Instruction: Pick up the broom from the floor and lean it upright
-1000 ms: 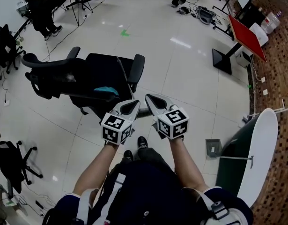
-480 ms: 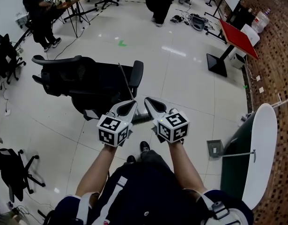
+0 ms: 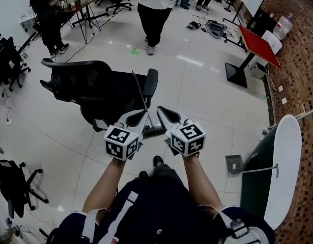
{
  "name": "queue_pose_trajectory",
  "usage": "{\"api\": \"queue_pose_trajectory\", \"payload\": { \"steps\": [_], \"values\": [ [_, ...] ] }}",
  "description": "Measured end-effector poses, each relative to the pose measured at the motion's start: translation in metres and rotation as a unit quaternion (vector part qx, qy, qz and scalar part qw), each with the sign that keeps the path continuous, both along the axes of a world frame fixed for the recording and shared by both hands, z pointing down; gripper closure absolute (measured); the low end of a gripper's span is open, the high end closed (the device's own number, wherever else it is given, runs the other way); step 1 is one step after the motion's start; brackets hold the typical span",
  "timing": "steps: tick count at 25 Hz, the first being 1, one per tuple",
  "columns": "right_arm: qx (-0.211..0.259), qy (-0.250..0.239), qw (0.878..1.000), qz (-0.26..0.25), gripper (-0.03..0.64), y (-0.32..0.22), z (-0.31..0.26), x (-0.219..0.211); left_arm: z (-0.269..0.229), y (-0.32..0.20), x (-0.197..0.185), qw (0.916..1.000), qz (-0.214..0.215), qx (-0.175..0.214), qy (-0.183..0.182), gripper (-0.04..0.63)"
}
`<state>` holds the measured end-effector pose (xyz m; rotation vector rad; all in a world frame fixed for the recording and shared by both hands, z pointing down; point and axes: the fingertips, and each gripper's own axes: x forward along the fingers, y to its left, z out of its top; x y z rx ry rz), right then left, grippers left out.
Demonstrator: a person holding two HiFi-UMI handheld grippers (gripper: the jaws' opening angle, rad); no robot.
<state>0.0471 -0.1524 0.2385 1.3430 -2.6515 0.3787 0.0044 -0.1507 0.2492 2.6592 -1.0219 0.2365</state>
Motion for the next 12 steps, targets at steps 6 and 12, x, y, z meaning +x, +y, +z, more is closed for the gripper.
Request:
{"api": "queue_pose_trajectory", "payload": {
  "steps": [6, 12],
  "values": [
    [0.001, 0.001, 1.000, 0.003, 0.612, 0.0023, 0.0004, 0.0015, 0.0016, 0.0028, 0.0008, 1.0000, 0.006, -0.001, 0.000, 0.597],
    [0.000, 0.002, 1.000, 0.004, 0.612, 0.0033, 0.0005, 0.0000, 0.0007, 0.0041, -0.0008, 1.0000, 0.009, 0.000, 0.000, 0.597]
  ]
}}
